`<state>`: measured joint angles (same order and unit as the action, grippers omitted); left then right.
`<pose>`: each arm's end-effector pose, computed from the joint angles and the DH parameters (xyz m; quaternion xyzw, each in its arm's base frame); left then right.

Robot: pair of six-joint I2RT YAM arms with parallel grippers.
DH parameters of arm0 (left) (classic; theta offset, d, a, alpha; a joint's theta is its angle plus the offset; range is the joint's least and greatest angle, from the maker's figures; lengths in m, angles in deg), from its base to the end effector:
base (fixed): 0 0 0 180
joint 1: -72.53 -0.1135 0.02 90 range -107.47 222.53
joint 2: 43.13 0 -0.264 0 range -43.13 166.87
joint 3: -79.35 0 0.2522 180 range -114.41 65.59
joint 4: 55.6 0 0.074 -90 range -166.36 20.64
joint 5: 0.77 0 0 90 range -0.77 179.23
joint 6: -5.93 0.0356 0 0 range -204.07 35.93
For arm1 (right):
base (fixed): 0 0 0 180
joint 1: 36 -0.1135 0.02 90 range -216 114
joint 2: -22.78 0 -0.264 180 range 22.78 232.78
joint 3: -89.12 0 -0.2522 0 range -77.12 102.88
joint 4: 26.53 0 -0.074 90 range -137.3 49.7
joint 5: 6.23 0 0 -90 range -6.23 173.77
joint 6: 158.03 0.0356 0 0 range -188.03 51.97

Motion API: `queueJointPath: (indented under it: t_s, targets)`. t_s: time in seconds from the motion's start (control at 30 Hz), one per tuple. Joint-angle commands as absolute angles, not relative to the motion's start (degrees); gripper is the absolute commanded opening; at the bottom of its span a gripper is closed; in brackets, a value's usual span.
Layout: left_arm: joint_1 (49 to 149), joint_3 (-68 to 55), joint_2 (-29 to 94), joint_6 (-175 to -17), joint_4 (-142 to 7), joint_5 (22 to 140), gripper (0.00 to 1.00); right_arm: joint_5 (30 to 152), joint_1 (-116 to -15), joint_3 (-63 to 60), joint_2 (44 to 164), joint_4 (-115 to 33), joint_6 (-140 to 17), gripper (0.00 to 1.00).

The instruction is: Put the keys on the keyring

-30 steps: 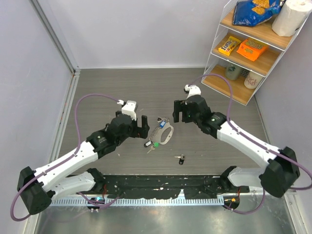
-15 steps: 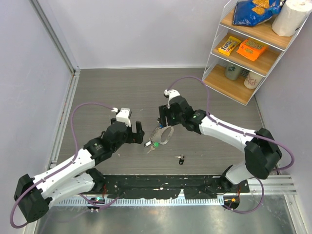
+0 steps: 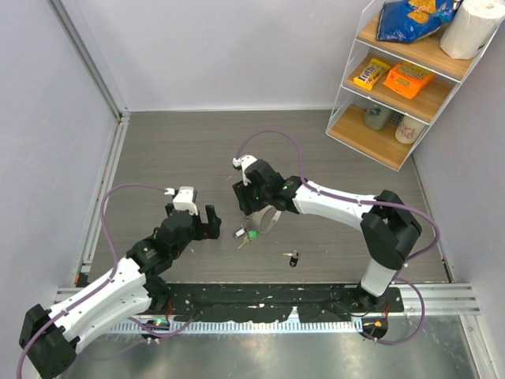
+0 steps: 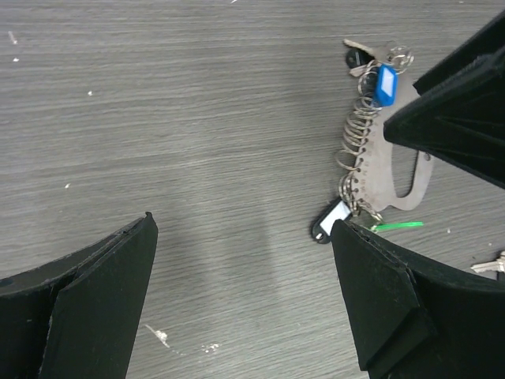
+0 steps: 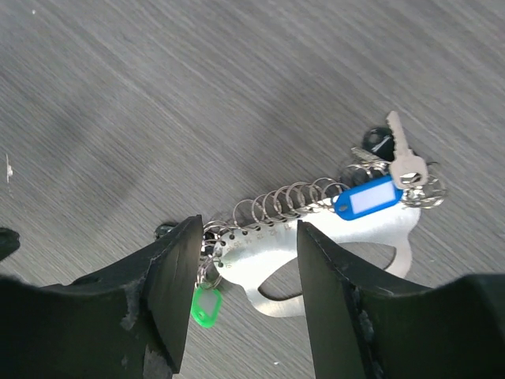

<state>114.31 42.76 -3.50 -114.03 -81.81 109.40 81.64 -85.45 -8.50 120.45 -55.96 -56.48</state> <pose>0.1292 -0.0989 0.2160 -0.0006 0.8540 -0.1693 0.4919 0.2457 0.2851 0.2315 -0.2929 0.8751 0.1806 0.3403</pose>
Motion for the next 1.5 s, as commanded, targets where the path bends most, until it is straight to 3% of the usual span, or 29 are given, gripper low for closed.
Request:
queueJointPath:
  t_s: [0.0, 0.4, 0.8, 1.47]
  targets:
    - [112.35, 44.41, -5.6, -115.01, -78.24, 110.42, 0.99, 82.71, -87.06, -6.28, 121.92, -56.29, -55.91, 0.56]
    - [111.11, 45.99, -8.86, -115.18, -78.68, 107.87, 0.99, 76.92, -89.87, -9.53, 123.94, -53.92, -45.53, 0.51]
    - [111.02, 46.52, -9.47, -115.36, -78.15, 106.55, 0.99, 65.67, -89.79, -1.89, 131.32, -57.34, -44.65, 0.44]
    - [111.02, 46.96, -10.53, -115.53, -78.15, 106.37, 0.99, 64.44, -89.79, -0.57, 133.97, -58.14, -46.58, 0.39]
